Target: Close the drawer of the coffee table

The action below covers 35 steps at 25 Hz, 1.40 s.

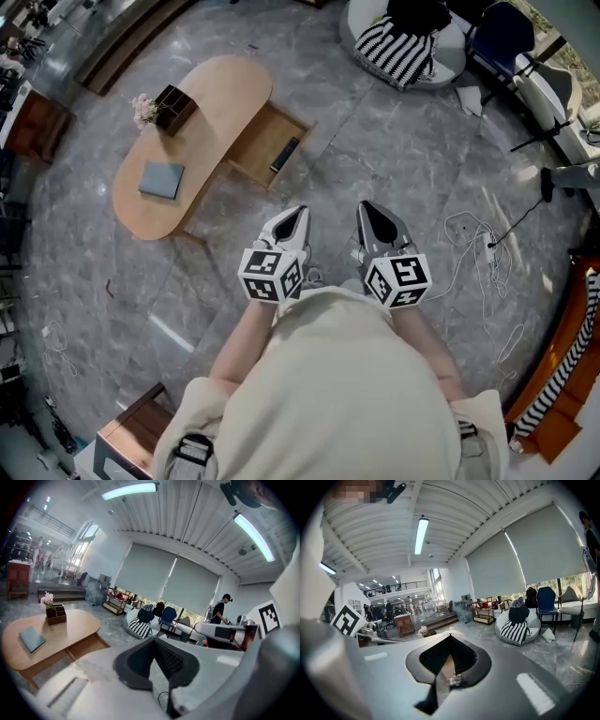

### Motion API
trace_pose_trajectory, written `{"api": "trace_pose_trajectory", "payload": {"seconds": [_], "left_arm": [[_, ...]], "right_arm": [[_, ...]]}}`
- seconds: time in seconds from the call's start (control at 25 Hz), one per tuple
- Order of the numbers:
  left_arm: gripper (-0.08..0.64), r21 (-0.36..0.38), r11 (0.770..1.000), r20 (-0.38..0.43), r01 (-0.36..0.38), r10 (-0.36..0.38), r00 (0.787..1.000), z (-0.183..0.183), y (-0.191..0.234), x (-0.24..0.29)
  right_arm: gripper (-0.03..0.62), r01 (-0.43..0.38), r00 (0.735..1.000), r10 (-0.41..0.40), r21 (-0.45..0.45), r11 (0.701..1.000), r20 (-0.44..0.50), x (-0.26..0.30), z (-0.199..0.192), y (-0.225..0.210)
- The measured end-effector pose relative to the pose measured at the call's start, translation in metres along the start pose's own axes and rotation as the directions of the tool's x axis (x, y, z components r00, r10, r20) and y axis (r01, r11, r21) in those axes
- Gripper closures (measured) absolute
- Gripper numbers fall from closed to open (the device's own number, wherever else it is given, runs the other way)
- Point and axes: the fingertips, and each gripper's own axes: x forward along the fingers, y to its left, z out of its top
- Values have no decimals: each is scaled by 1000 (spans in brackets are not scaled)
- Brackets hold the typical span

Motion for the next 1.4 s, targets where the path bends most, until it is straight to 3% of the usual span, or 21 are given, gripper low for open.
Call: {"api": "trace_pose_trajectory", "payload": {"seconds": [0.36, 0.76, 1.0, 1.4], "left_arm": [[560, -40, 998, 2, -49, 50, 999, 11, 29, 4], [560, -94, 977, 27, -190, 193, 981, 28, 69, 38], [560, -146, 951, 59, -274, 285, 957, 56, 82, 83], [560, -238, 881, 98, -410, 442, 892, 97, 97, 137]], "right_arm": [[591, -40, 999, 40, 0, 999, -23, 35, 7, 5], [591, -153, 987, 152, -12, 988, -42, 103, 24, -21], [591, -241, 969, 238, -43, 970, -61, 154, 55, -60], [591, -400, 913, 388, -87, 912, -129, 225, 92, -103]]}}
